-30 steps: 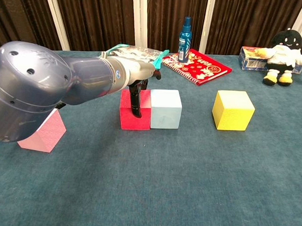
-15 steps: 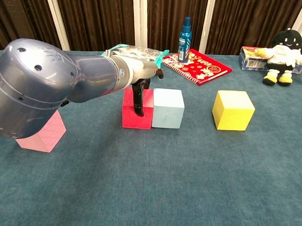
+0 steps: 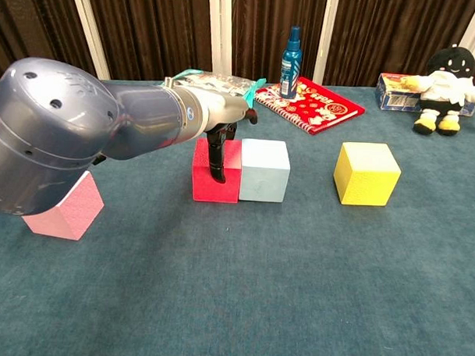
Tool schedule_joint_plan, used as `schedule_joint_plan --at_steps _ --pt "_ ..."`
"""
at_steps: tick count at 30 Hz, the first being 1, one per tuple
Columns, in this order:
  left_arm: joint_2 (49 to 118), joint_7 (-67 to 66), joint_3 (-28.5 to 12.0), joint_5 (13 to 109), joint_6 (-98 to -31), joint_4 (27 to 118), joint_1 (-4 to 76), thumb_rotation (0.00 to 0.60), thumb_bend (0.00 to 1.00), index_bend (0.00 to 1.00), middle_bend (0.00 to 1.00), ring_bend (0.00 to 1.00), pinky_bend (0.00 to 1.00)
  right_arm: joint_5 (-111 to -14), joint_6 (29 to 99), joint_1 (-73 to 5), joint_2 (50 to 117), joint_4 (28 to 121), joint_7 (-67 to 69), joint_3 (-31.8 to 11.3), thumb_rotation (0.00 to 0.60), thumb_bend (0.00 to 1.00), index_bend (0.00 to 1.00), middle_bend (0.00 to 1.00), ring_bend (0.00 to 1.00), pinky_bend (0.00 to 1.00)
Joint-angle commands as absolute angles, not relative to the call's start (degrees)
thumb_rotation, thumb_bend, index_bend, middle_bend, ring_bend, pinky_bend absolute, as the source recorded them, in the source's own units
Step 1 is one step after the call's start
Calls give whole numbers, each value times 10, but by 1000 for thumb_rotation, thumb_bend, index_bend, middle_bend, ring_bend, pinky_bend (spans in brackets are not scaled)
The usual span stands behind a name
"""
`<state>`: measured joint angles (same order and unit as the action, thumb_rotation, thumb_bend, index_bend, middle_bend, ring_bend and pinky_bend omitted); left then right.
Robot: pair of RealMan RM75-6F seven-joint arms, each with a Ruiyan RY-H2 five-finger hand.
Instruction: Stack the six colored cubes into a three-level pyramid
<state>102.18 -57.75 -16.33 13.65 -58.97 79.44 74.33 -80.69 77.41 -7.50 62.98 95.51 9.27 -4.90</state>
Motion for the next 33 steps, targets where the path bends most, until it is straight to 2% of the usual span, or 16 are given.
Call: schedule_joint_plan --at_steps 1,5,13,18,33 --pt "1022 -578 -162 133 -590 796 742 600 267 0 396 56 136 -807 774 -75 630 955 92 -49 600 329 0 0 0 0" --pt "1024 -577 -162 131 -590 796 742 600 265 0 343 56 134 -807 774 -75 629 956 92 -49 600 328 0 0 0 0" --pt "1017 -583 -160 127 -590 806 742 600 191 0 135 27 101 -806 774 -75 630 956 91 -49 600 328 0 0 0 0" --pt "1011 -587 -157 120 -594 815 741 600 160 0 54 12 88 -806 775 -74 630 956 91 -49 600 328 0 0 0 0" --pt "971 -559 -159 136 -607 858 720 600 152 0 36 6 74 -806 776 -74 631 958 86 -49 600 329 0 0 0 0"
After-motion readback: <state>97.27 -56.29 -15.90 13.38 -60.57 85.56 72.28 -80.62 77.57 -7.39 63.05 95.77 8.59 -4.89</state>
